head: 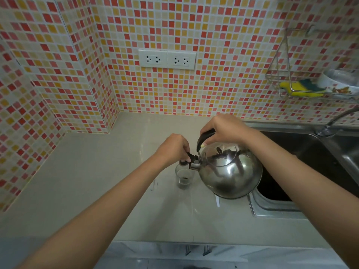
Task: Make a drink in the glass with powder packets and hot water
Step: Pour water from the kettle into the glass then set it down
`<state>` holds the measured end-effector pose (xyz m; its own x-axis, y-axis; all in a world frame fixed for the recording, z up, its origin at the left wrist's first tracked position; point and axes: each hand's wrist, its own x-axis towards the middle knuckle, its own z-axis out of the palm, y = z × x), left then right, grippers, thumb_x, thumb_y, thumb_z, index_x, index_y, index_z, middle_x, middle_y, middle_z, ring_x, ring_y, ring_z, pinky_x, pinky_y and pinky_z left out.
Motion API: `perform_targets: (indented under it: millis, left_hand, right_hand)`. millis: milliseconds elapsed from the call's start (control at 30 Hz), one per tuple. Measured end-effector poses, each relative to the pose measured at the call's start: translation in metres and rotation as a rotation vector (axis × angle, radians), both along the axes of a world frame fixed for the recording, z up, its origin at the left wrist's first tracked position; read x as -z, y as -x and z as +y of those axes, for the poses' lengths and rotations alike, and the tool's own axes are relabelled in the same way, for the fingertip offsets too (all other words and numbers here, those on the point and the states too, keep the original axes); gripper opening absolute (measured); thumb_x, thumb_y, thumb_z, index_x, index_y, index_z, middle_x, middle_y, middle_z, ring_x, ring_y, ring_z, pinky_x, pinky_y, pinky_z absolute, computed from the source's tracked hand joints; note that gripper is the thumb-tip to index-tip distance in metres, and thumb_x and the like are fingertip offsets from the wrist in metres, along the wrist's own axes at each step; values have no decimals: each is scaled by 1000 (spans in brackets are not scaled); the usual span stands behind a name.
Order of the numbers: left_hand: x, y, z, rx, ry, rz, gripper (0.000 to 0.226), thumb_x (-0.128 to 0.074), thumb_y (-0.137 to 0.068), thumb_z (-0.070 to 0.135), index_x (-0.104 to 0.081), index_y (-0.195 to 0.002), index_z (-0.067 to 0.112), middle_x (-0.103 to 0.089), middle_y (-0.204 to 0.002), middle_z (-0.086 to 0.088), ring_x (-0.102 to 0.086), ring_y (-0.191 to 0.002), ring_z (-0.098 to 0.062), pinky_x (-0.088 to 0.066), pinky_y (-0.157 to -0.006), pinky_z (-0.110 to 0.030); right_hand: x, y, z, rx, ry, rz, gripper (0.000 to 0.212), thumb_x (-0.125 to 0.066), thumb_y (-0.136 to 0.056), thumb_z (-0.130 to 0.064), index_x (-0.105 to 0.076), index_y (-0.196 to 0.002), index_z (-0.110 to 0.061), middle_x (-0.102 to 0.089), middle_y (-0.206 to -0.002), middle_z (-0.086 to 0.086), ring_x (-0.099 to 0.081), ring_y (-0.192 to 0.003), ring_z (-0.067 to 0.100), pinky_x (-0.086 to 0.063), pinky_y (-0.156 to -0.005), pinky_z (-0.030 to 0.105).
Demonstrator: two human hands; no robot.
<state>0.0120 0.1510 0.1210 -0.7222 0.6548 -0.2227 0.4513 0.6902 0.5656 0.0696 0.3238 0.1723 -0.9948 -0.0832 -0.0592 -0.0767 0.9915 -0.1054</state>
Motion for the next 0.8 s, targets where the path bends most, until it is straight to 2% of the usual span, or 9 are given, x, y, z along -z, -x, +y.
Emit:
perform_targets:
  millis: [333, 533, 800]
  left_hand:
    - [6, 0, -2, 12, 1, 18, 32, -81, -73, 10, -74, -103, 5, -73, -103, -12, -68, -93, -26, -55, -81, -33]
    - [7, -1, -1, 21, 24, 18, 32, -80, -74, 8, -74, -105, 4, -72, -104, -13, -67, -95, -27, -56, -85, -36]
    - [9, -1, -1, 9, 20, 14, 32, -81, -72, 9, -75, -104, 6, -73, -103, -11, -68, -91, -26, -56, -80, -32]
  right_hand:
    - [1, 3, -8, -4, -59, -11, 25, -72, -74, -47, -73, -94, -32, -71, -78, -12, -59, -69, 12, -45, -56, 27]
    - [2, 6, -11, -31, -75, -7, 24, -73, -74, -46, -74, -93, -31, -65, -71, -15, -54, -62, 7, -31, -49, 22]
    - [2, 8, -11, -47, -82, -28, 23, -73, -74, -45, -74, -90, -29, -71, -75, -11, -58, -64, 9, -38, -50, 24]
